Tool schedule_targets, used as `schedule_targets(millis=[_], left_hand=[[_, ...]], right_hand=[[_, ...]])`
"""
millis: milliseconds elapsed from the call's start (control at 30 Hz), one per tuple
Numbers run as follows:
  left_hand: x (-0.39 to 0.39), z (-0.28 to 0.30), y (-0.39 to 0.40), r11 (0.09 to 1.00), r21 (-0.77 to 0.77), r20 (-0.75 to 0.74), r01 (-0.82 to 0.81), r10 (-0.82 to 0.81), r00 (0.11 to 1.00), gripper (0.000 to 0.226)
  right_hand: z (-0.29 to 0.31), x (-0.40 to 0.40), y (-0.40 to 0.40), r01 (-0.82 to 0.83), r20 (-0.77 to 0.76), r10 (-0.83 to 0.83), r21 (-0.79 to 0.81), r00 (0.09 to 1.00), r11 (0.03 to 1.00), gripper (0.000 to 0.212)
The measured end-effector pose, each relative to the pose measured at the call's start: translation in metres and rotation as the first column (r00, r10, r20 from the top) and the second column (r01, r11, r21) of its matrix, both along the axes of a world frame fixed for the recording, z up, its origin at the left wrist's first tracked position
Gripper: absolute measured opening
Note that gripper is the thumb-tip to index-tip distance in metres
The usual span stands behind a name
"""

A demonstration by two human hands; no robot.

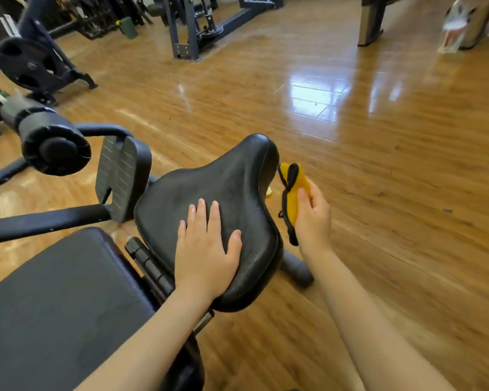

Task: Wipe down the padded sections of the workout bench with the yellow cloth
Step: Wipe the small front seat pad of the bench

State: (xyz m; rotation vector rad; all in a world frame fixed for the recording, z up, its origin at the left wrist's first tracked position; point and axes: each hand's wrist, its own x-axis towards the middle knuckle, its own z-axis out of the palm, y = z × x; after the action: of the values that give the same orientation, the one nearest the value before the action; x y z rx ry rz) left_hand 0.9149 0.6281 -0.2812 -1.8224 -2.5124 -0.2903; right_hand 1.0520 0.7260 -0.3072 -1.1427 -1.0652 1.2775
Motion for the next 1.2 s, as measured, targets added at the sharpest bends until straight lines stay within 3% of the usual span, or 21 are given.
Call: schedule_targets(millis=[67, 167, 333, 467, 567, 633, 767, 833, 967, 1200], left_hand=[[0.000, -0.001, 0.001, 1.000, 0.020, -0.010, -0.005, 0.006, 1.000, 0.084], [0.002, -0.001, 0.002, 1.000, 0.023, -0.010, -0.011, 0.011, 1.000, 0.083], [0.003, -0.002, 0.000, 0.999, 0.024, -0.023, -0.029, 0.029, 0.999, 0.083], [0.002, -0.003, 0.001, 0.999, 0.038, -0.033, -0.021, 0.022, 0.999, 0.079], [0.003, -0.003, -0.001, 0.999, 0.038, -0.036, -0.020, 0.021, 0.999, 0.079], [0.004, -0.001, -0.001, 0.999, 0.038, -0.028, -0.019, 0.020, 0.999, 0.080], [0.003, -0.001, -0.001, 0.999, 0.047, -0.018, -0.022, 0.022, 1.000, 0.080], [0.004, -0.001, -0.001, 0.999, 0.042, -0.015, -0.023, 0.023, 1.000, 0.080], [0.003, 0.001, -0.001, 0.999, 0.038, -0.002, -0.021, 0.021, 1.000, 0.082], [0.003, -0.003, -0.001, 0.998, 0.061, -0.002, -0.022, 0.023, 1.000, 0.079]], right_hand=[[0.004, -0.007, 0.038, 0.031, -0.013, -0.031, 0.016, 0.999, 0.999, 0.037], [0.014, -0.037, 0.073, -0.072, -0.017, 0.072, 0.011, 0.997, 0.997, 0.041], [0.008, -0.050, 0.046, -0.170, 0.075, 0.162, 0.111, 0.984, 0.979, 0.053], [0.007, -0.015, 0.014, -0.446, 0.227, 0.423, 0.060, 0.877, 0.893, 0.052], [0.002, 0.014, -0.003, -0.564, 0.324, 0.541, -0.028, 0.776, 0.825, 0.043], [0.002, 0.023, 0.004, -0.520, 0.260, 0.512, -0.043, 0.819, 0.853, 0.034], [0.019, 0.009, 0.066, -0.230, 0.090, 0.231, -0.021, 0.969, 0.973, 0.024], [0.034, -0.009, 0.101, -0.213, 0.124, 0.211, -0.004, 0.969, 0.977, 0.023], [0.042, -0.040, 0.131, -0.413, 0.350, 0.377, 0.034, 0.858, 0.910, 0.035], [0.009, -0.017, 0.105, -0.269, 0.260, 0.259, 0.003, 0.930, 0.963, 0.025]])
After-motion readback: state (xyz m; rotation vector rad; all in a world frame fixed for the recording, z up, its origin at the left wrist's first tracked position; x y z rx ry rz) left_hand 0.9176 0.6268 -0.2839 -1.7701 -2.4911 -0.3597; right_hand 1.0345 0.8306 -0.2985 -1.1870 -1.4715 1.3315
